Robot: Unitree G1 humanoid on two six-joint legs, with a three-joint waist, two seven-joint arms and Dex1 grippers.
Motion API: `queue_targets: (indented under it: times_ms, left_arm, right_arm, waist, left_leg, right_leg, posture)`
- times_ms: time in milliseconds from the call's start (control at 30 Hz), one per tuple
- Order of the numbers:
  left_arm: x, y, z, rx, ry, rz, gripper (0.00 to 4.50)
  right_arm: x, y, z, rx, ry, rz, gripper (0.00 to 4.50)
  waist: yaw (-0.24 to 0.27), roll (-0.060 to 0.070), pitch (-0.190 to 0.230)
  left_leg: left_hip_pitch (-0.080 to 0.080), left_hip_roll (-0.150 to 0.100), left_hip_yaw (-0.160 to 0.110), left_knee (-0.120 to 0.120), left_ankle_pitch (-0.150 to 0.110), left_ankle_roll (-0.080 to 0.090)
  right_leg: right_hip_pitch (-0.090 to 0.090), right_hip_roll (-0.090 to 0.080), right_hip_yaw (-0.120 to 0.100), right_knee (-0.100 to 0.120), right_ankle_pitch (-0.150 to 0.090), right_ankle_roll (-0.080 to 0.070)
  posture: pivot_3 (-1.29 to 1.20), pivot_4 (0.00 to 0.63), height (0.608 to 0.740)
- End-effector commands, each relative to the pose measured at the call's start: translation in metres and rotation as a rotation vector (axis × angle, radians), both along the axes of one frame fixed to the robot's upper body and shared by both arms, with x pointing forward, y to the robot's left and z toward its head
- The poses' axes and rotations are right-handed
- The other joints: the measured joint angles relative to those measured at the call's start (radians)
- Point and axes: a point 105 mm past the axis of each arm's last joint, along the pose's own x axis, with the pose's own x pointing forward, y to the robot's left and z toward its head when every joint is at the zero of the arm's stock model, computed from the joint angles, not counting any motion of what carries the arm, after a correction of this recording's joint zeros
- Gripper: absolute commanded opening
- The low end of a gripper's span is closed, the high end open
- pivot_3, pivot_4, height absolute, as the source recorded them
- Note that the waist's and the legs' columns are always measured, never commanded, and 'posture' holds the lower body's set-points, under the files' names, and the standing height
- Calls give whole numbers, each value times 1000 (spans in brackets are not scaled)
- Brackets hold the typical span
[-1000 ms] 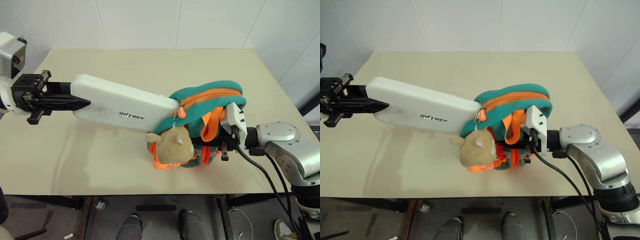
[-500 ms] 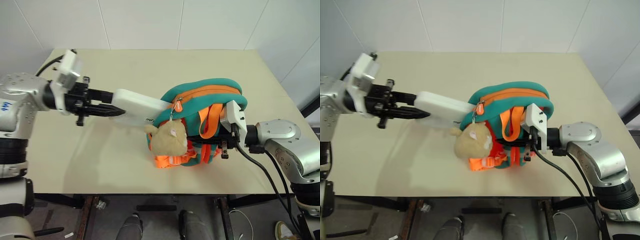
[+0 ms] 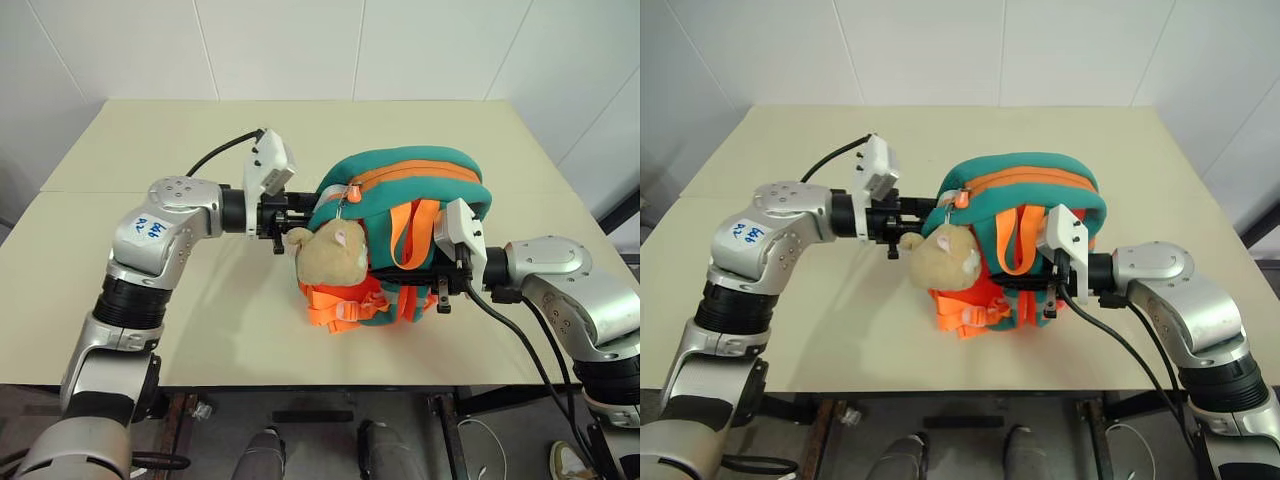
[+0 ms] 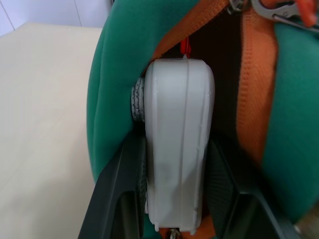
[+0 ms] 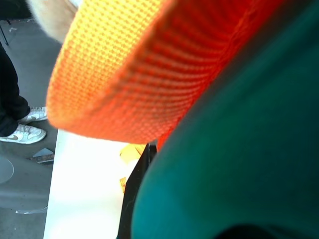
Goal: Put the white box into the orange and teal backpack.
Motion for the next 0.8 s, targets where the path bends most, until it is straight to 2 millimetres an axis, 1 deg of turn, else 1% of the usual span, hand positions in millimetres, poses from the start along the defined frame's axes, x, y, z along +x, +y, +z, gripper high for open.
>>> queue_targets:
  times_ms: [33,100,133,200,267,333,400,433,533,633,800]
  left_arm:
    - [-1,-16,6,11,-73,-11,1243]
    - [1,-20,0,27,-92,-25,1243]
    - [2,-21,-3,37,-99,-21,1962]
    - [0,-21,-11,70,-95,-33,2542]
    - [-2,-21,-15,80,-80,-36,3139]
    - [-3,-17,-6,39,-33,-22,3794]
    - [-2,-12,2,14,-11,-9,4357]
    - [-2,-9,3,15,-9,-2,4488]
    - [-4,13,14,19,-1,24,4488]
    - [-7,25,22,15,5,38,4488]
    - [-23,52,27,67,-14,24,4488]
  right_arm:
    - [1,2,1,-10,-14,0,0]
    - [1,3,1,-8,-14,0,0]
    - [1,3,1,-7,-15,-1,0]
    - [1,3,2,-5,-16,-4,0]
    - [0,3,2,-5,-17,-6,0]
    - [1,2,2,-3,-18,-12,0]
    - [1,2,2,-1,-19,-15,0]
    - [1,2,2,-1,-19,-15,0]
    - [0,1,1,0,-17,-19,0]
    - [-1,1,0,1,-16,-20,0]
    - [-1,0,0,0,-16,-19,0]
  waist:
    - [0,0,0]
    - [5,0,0]
    - [6,0,0]
    - [6,0,0]
    - [5,0,0]
    - [4,0,0]
    - [1,0,0]
    - [0,0,0]
    - [-5,0,0]
    - [-3,0,0]
    - [-4,0,0]
  left_leg:
    - [0,0,0,1,0,0]
    - [0,0,0,2,0,0]
    - [0,0,0,3,0,0]
    - [0,0,0,3,0,0]
    - [0,0,0,3,0,0]
    - [0,0,0,3,0,0]
    - [0,0,0,3,0,0]
    - [0,0,0,3,0,0]
    - [0,0,0,3,0,0]
    - [0,0,0,2,0,0]
    - [-1,0,0,2,0,0]
  right_leg:
    - [0,0,0,0,0,0]
    - [1,0,0,0,0,0]
    - [1,0,0,0,0,0]
    - [2,0,0,-2,1,-1]
    - [2,0,0,-3,1,-1]
    - [2,0,0,-3,1,-1]
    - [2,0,0,-3,1,-1]
    - [2,0,0,-3,2,0]
    - [2,0,0,-3,2,0]
    - [1,0,0,-2,2,0]
    - [1,0,0,-4,2,0]
  posture:
    - [0,150,740]
    - [0,150,740]
    - [0,150,740]
    - [0,150,740]
    - [0,150,740]
    - [0,150,740]
    - [0,150,740]
    - [0,150,740]
    - [0,150,740]
    - [0,150,740]
    - [0,150,740]
